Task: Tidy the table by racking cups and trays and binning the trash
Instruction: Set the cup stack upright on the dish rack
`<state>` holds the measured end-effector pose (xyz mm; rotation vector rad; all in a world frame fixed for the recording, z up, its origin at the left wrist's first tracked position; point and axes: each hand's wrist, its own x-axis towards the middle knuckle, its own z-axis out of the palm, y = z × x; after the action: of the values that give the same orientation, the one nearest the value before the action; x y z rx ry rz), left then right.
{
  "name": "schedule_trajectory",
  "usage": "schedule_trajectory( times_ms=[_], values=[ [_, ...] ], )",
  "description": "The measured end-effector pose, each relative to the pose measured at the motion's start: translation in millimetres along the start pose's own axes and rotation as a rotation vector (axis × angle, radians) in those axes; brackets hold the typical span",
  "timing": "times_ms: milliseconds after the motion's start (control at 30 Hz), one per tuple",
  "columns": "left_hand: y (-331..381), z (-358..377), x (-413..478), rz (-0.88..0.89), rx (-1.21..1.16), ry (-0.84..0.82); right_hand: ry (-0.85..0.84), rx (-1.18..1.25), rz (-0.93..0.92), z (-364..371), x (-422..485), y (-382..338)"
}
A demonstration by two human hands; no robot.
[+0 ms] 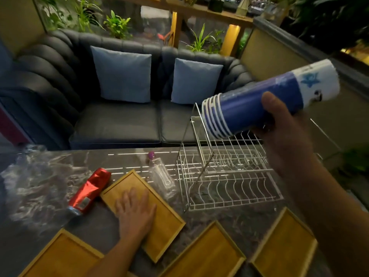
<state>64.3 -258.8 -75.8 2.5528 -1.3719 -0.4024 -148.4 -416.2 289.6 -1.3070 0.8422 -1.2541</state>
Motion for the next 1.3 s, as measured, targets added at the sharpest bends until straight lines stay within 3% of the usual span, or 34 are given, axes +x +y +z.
schedule_trajectory(
  times_ms=[233,567,1300],
  values=[
    [4,5,-1,-0.011,0.091,0.054,0.032,-0.278,-0.062,-7,55,26],
    [4,8,0,-0.024,0.131,0.075,-0.051,-0.544,0.023,1,81,83],
    [4,6,-1,-0.047,0.072,0.055,-0.199,-0.603,0.149,-16,73,109]
  ],
)
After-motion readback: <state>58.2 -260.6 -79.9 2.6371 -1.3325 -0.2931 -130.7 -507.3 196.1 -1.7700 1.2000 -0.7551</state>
